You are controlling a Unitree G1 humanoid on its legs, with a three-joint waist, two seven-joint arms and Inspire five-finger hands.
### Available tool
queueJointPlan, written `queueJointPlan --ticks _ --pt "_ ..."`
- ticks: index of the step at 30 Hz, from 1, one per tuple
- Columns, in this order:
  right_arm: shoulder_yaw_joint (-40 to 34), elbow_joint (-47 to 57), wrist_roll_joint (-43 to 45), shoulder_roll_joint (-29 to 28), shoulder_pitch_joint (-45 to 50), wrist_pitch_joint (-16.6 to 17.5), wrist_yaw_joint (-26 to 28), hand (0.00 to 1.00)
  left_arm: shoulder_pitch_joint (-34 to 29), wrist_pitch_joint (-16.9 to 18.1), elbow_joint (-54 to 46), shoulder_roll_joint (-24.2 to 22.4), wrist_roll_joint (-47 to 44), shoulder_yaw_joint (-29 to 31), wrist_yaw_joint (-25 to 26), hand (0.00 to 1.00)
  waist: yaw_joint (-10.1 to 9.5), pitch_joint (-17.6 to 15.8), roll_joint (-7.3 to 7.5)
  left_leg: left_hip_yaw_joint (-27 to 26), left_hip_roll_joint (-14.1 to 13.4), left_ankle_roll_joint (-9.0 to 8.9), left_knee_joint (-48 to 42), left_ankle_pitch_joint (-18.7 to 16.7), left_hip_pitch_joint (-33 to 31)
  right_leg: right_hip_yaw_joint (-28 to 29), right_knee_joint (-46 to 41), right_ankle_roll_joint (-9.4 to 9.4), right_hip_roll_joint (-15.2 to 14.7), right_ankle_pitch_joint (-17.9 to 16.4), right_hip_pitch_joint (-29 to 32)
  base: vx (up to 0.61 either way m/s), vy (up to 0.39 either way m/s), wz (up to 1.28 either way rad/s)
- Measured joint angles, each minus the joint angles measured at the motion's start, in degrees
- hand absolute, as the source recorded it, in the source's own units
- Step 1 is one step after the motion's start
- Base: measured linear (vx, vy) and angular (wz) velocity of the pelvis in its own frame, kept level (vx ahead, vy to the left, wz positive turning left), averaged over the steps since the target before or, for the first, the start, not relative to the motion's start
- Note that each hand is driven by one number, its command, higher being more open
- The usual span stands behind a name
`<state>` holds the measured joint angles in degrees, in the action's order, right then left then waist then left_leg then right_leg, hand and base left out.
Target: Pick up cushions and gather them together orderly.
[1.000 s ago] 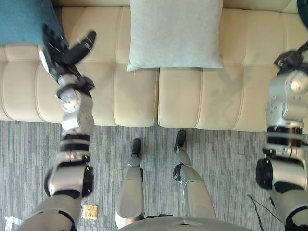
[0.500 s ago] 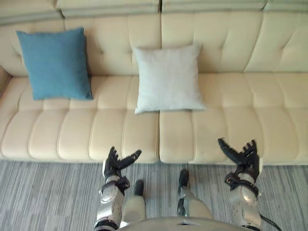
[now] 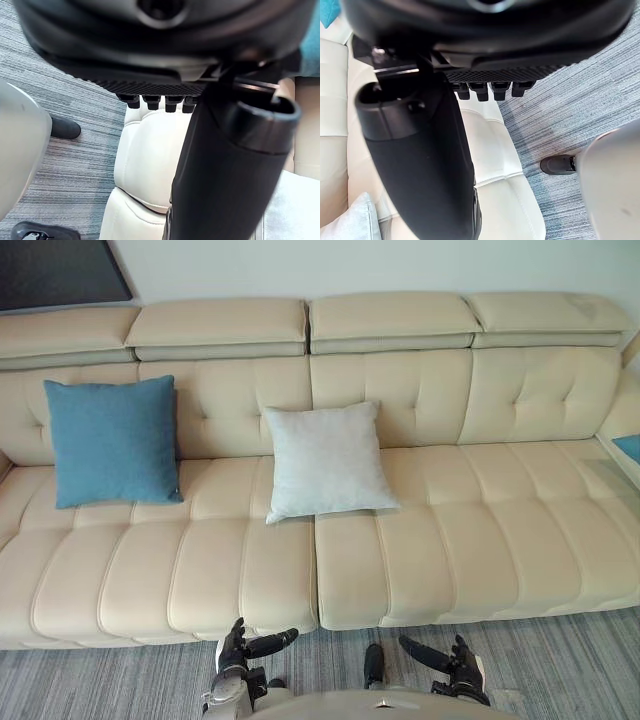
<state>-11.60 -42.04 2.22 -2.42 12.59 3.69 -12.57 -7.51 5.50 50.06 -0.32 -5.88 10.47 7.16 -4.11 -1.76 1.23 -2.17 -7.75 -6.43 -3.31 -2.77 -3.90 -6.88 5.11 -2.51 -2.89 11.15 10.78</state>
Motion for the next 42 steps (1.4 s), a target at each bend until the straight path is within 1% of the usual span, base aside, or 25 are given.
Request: queueJointPlan --ticks 5,9,11,12,13,14,15,16,17,18,19,20,21,22,23,25,30,33,36,37,38,39,40,41,42 --pt "-1.3 -3.0 -1.0 0.3 0.2 -0.9 0.0 1.00 0.6 0.0 2.4 0.0 2.2 -0.1 0.0 1.00 0.01 0.8 -0.12 -1.7 -0.3 -0.49 -0.1 -0.6 1.8 1.7 0.0 0.00 0.2 0.0 -0.9 0.03 0.044 -0.18" --pt "-0.6 -3.9 -1.1 0.3 -1.1 -0.9 0.0 1.00 1.8 0.0 3.6 1.0 3.1 -0.4 0.0 1.00 -0.03 0.5 0.58 -3.8 -0.8 -0.61 -2.7 -2.5 1.8 3.3 -0.3 0.00 0.7 0.0 -0.8 0.00 0.043 -0.30" --pt "-0.6 -3.9 -1.1 0.0 -2.7 -1.1 0.0 1.00 2.6 0.0 3.7 1.7 3.4 -0.6 0.0 1.00 -0.05 -0.4 1.43 -5.2 -1.3 -0.24 -6.9 -3.5 0.1 2.5 -2.1 -0.89 0.6 -0.7 0.6 -0.05 0.018 -0.38" --pt "-0.7 -4.0 -1.1 0.3 -4.1 -1.1 -0.1 1.00 2.7 -0.2 3.5 0.9 3.5 -0.6 0.0 1.00 -0.28 -0.8 -0.47 -6.3 -4.2 -0.16 -7.6 -3.4 -1.2 -1.6 -8.2 -2.71 0.8 -6.1 3.3 -0.04 -0.012 -0.26" --pt "-0.6 -4.5 -1.1 0.1 -5.1 -1.2 -0.2 1.00 3.1 -0.4 3.4 1.2 3.9 -0.6 0.2 1.00 -0.26 -1.2 0.23 -6.3 -5.0 -0.35 -8.4 -3.2 -1.2 -5.4 -31.5 2.27 -2.5 -12.9 8.0 0.00 -0.031 -0.11" --pt "-0.6 -4.8 -1.1 0.0 -5.0 -1.1 -0.2 1.00 3.1 -0.4 3.4 1.3 3.9 -0.6 0.3 1.00 -0.28 -1.2 0.45 -6.1 -4.7 -0.34 -8.9 -3.3 -1.2 -5.3 -35.7 1.30 -4.0 -15.5 8.3 0.04 -0.034 0.09" --pt "-0.7 -5.3 -1.1 -0.2 -5.1 -1.1 -0.2 1.00 3.2 -0.5 3.4 1.5 3.9 -0.6 0.4 1.00 -0.25 -1.3 1.36 -5.9 -4.1 -0.31 -9.8 -3.3 -1.4 -4.9 -38.3 0.04 -5.4 -16.9 8.3 0.04 -0.081 0.33" --pt "-0.5 -6.2 -1.1 -0.7 -5.6 -1.1 -0.2 1.00 4.3 -1.0 3.2 2.4 3.9 -0.5 0.4 1.00 -0.06 -1.7 3.42 -6.4 -3.1 0.30 -13.8 -4.0 -4.1 -5.2 -37.1 -0.97 -5.2 -16.4 8.1 -0.04 -0.064 0.21" --pt "-0.5 -6.0 -1.1 -0.4 -6.5 -1.0 -0.5 1.00 4.3 -1.0 3.0 1.7 3.9 -0.4 0.3 1.00 -1.60 -1.1 2.57 -6.6 -1.4 1.93 -11.8 -4.1 -5.6 -3.0 -31.6 -2.49 -3.6 -17.5 5.8 -0.13 -0.028 -0.05" --pt "-0.7 -6.8 -1.1 -0.1 -8.4 -1.1 -0.9 1.00 4.5 -0.6 2.5 0.9 3.9 -0.3 0.3 1.00 -2.09 -2.3 3.09 -7.8 -1.5 1.44 -10.8 -2.0 -5.3 -1.8 -40.8 -2.47 -4.7 -22.1 6.7 -0.13 -0.013 -0.16" --pt "-0.6 -6.9 -1.0 -0.2 -8.6 -1.2 -0.9 1.00 4.7 -0.7 2.3 1.2 3.9 -0.2 0.4 1.00 -2.00 -2.6 3.38 -7.7 -1.3 1.61 -11.2 -1.9 -5.3 -1.8 -44.1 -2.84 -5.3 -23.8 6.2 -0.07 -0.111 0.02" --pt "-0.1 -7.2 -1.1 -0.9 -8.9 -1.2 -0.9 1.00 4.7 -0.7 1.5 1.5 3.9 -0.6 1.2 1.00 -2.33 -2.6 3.72 -6.8 -1.4 1.55 -13.5 -1.9 -7.2 -1.3 -42.5 -3.85 -5.6 -27.1 2.0 -0.07 -0.211 0.19" --pt "0.5 -7.1 -1.1 -0.8 -9.6 -1.1 -0.9 1.00 5.2 -0.7 1.0 1.4 3.9 -0.6 1.4 1.00 -2.46 -2.7 4.07 -6.8 -1.9 1.06 -14.8 -1.8 -8.7 -2.3 -37.3 -2.14 -4.3 -28.4 0.7 -0.11 -0.210 0.09" --pt "0.8 -7.0 -1.1 -0.6 -10.0 -1.1 -1.0 1.00 5.3 -0.7 1.1 1.4 3.8 -0.6 1.4 1.00 -2.87 -2.5 3.27 -6.8 -2.5 0.58 -14.9 -1.7 -9.5 -2.7 -34.5 -1.86 -3.2 -28.5 -0.1 -0.23 -0.197 -0.24" --pt "1.6 -6.5 -1.1 0.4 -11.2 -1.1 -1.5 1.00 5.3 -0.8 1.1 0.2 3.6 -1.1 1.4 1.00 -3.70 -3.0 0.55 -6.7 -5.2 -0.53 -14.4 -0.6 -10.5 -2.9 -27.7 1.23 0.2 -26.2 -2.0 -0.21 -0.126 -0.28" --pt "1.6 -6.1 -1.0 0.4 -11.3 -1.1 -2.0 1.00 5.1 -0.8 1.1 0.0 3.5 -2.8 1.3 1.00 -3.68 -3.6 -1.17 -5.7 -7.0 -1.71 -12.6 1.6 -10.2 -3.9 -24.6 2.15 2.5 -24.0 -3.3 -0.18 -0.103 -0.03" --pt "2.8 -6.1 -0.9 0.7 -9.5 -1.1 -3.2 1.00 4.9 -0.9 1.0 0.1 3.2 -2.7 1.2 1.00 -3.60 -4.0 -1.14 -4.1 -8.0 -2.41 -9.5 5.4 -9.4 -5.9 -23.3 3.59 3.9 -22.4 -4.1 -0.14 -0.061 0.17" --pt "3.9 -6.1 -0.9 1.6 -9.6 -1.2 -3.1 1.00 4.9 -1.0 1.1 0.1 3.2 -2.6 1.2 1.00 -3.42 -4.1 -1.28 -3.5 -7.8 -2.06 -8.1 7.4 -9.8 -6.8 -21.3 4.29 4.0 -20.1 -3.8 -0.14 0.036 0.06" --pt "3.8 -6.2 -0.9 2.0 -10.0 -1.3 -3.1 1.00 6.2 -1.2 1.1 0.1 3.2 -2.6 1.2 1.00 -3.34 -4.8 -0.88 -1.0 -5.9 -0.62 -15.4 3.0 -12.1 -7.6 -20.4 4.43 2.4 -18.7 -3.5 -0.10 0.128 0.18" --pt "3.7 -6.2 -0.9 2.2 -10.0 -1.3 -3.1 1.00 6.1 -1.2 1.1 0.1 3.3 -2.7 1.3 1.00 -2.97 -5.0 -0.59 0.2 -3.8 -0.13 -21.6 -2.2 -12.2 -7.5 -19.8 3.84 1.0 -17.8 -3.4 -0.08 0.214 0.11" --pt "3.7 -6.2 -0.9 2.2 -10.0 -1.3 -3.1 1.00 6.1 -1.2 1.1 0.1 3.3 -2.7 1.3 1.00 -2.94 -5.0 -0.58 0.3 -3.4 0.16 -23.6 -4.1 -12.0 -7.3 -19.5 3.55 0.7 -17.6 -3.3 -0.10 0.290 -0.01" --pt "3.7 -6.2 -0.9 2.2 -9.8 -1.3 -3.0 1.00 5.5 -1.2 1.2 -0.1 3.5 -2.7 1.4 1.00 -2.82 -4.6 -1.36 1.4 -2.6 0.41 -24.9 -9.0 -10.1 -6.5 -19.1 2.54 0.3 -16.7 -2.8 -0.07 0.215 -0.12" --pt "3.7 -6.3 -0.9 2.3 -9.8 -1.3 -2.9 1.00 5.3 -1.2 1.4 -0.2 3.9 -2.6 1.4 1.00 -2.79 -4.5 -1.74 1.8 -2.4 0.99 -23.5 -10.8 -9.2 -6.2 -19.2 2.07 0.4 -16.6 -2.5 -0.11 0.288 -0.22" --pt "3.6 -6.8 -0.9 1.4 -10.1 -1.4 -2.8 1.00 5.4 -1.6 1.6 0.3 4.2 -2.5 1.4 1.00 -2.82 -5.0 -1.05 0.9 -1.6 1.44 -22.7 -10.9 -8.9 -5.4 -19.2 1.43 -0.2 -16.4 -2.5 -0.08 0.267 -0.20" --pt "3.5 -7.3 -1.0 -0.4 -9.3 -1.6 -2.3 1.00 4.8 -1.9 1.9 1.4 4.3 -2.4 1.7 1.00 -2.55 -4.4 -0.14 0.0 -0.5 1.82 -22.0 -10.8 -8.6 -5.3 -18.0 -0.19 -1.3 -15.2 -2.9 -0.06 0.241 -0.17"
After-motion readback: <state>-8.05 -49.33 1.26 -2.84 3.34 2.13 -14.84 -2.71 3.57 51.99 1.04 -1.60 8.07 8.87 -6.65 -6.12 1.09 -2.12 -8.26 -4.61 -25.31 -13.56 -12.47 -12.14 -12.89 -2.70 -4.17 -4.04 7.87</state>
